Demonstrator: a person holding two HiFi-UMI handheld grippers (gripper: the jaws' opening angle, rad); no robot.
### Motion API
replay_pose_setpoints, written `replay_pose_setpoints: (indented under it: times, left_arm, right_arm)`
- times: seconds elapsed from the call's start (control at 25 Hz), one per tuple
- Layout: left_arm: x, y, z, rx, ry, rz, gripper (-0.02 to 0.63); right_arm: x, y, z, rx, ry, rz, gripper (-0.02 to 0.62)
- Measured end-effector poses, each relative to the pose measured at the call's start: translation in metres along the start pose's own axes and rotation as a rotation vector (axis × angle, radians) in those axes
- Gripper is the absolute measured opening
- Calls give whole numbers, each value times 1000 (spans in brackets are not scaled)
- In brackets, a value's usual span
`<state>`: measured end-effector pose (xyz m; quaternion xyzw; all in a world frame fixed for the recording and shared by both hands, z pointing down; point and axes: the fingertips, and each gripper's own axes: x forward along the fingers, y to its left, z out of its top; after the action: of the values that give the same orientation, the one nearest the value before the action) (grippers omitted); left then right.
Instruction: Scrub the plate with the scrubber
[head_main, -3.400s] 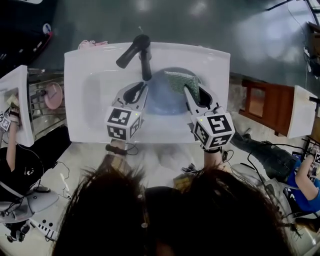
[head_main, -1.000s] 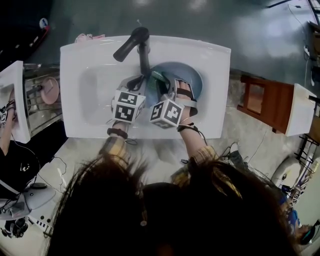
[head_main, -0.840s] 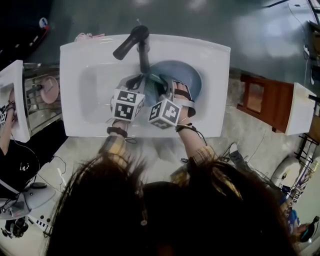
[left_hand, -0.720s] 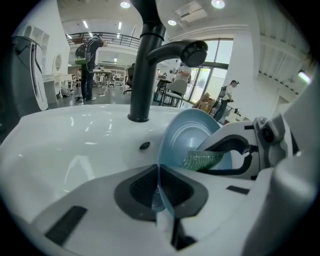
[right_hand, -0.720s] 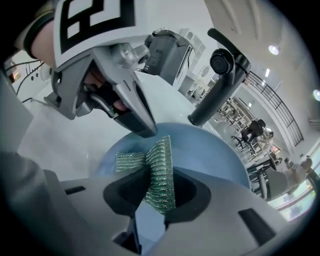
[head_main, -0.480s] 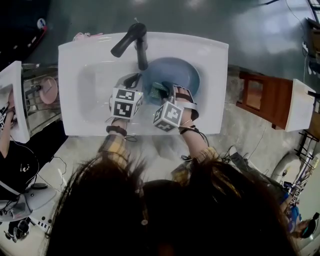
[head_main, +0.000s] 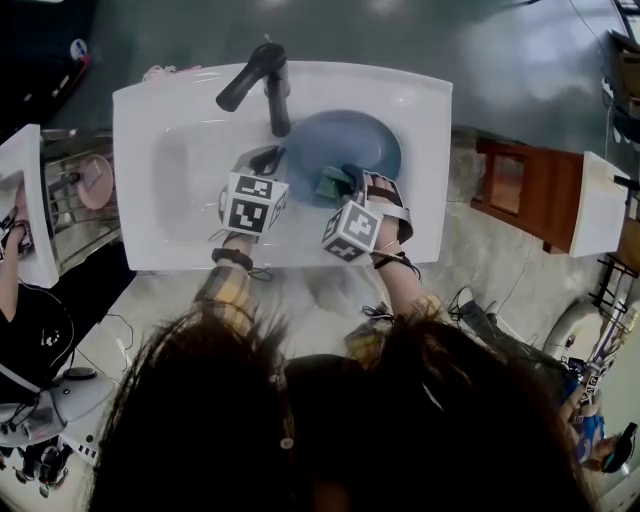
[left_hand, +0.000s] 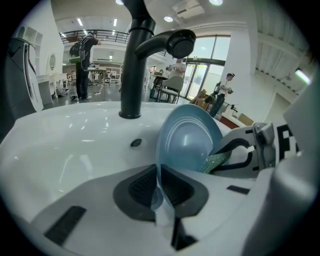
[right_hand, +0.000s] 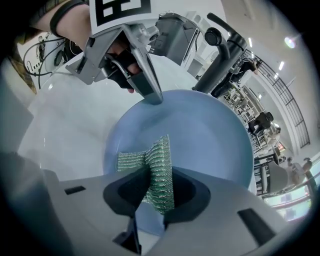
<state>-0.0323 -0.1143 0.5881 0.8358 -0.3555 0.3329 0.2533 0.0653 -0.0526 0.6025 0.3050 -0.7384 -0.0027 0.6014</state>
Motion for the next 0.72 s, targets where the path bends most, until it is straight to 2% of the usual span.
replay_pose_setpoints:
  times: [0.32,0.72]
  left_arm:
    - [0,0,-1,3,18,8,28]
    - [1,0,3,7,13,10,28]
  right_arm:
    - [-12,-31,-29,36,38,-55,103]
    - [-25,-83,-38,18,29,-211,104]
